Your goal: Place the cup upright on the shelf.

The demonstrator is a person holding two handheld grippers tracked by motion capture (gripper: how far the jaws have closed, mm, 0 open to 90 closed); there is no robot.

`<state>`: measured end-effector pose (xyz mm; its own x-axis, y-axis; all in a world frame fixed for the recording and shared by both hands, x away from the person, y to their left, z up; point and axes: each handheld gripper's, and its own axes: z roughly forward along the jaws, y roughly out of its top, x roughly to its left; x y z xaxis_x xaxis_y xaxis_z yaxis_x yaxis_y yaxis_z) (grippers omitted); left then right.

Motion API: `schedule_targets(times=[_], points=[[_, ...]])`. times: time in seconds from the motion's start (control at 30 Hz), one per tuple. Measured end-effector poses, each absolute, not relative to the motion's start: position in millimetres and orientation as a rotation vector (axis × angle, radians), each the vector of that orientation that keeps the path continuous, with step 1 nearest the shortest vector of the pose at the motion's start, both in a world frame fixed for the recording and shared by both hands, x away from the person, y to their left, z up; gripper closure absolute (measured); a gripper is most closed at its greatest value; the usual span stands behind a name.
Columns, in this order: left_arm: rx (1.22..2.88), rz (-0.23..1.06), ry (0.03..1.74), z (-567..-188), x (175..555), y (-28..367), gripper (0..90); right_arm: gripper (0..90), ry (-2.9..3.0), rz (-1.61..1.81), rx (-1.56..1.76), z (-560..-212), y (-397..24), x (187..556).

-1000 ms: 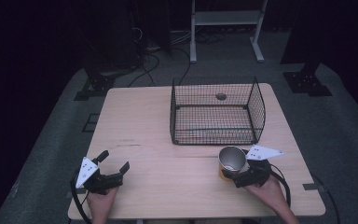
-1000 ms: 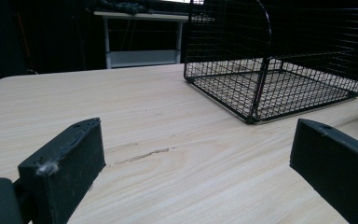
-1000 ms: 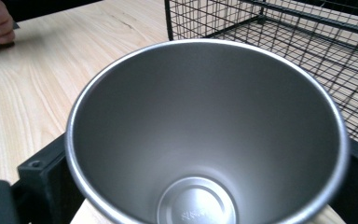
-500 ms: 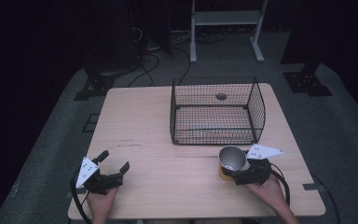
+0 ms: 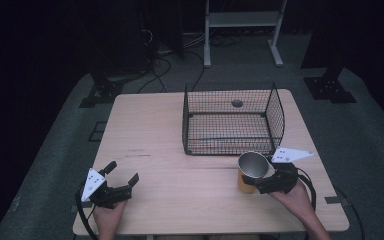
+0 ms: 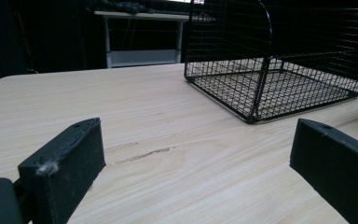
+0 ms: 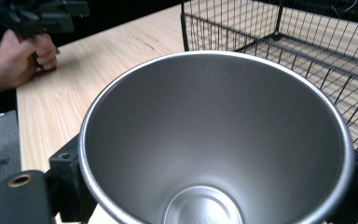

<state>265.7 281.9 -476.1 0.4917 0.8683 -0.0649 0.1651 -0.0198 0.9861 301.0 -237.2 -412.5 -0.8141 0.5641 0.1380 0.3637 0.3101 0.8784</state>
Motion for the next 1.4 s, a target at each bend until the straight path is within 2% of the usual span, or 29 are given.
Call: schedule_targets(times=[0.73, 1.4], points=[[1.511, 0.716, 0.938, -476.1, 265.7, 282.0, 2.4, 12.1, 2.478, 1.526, 0.751, -362.9, -232.1, 314.9], [1.511, 0.713, 0.939, -476.1, 265.8, 281.9, 2.4, 12.1, 2.495, 1.543, 0.689, -317.6, -221.9, 346.2]])
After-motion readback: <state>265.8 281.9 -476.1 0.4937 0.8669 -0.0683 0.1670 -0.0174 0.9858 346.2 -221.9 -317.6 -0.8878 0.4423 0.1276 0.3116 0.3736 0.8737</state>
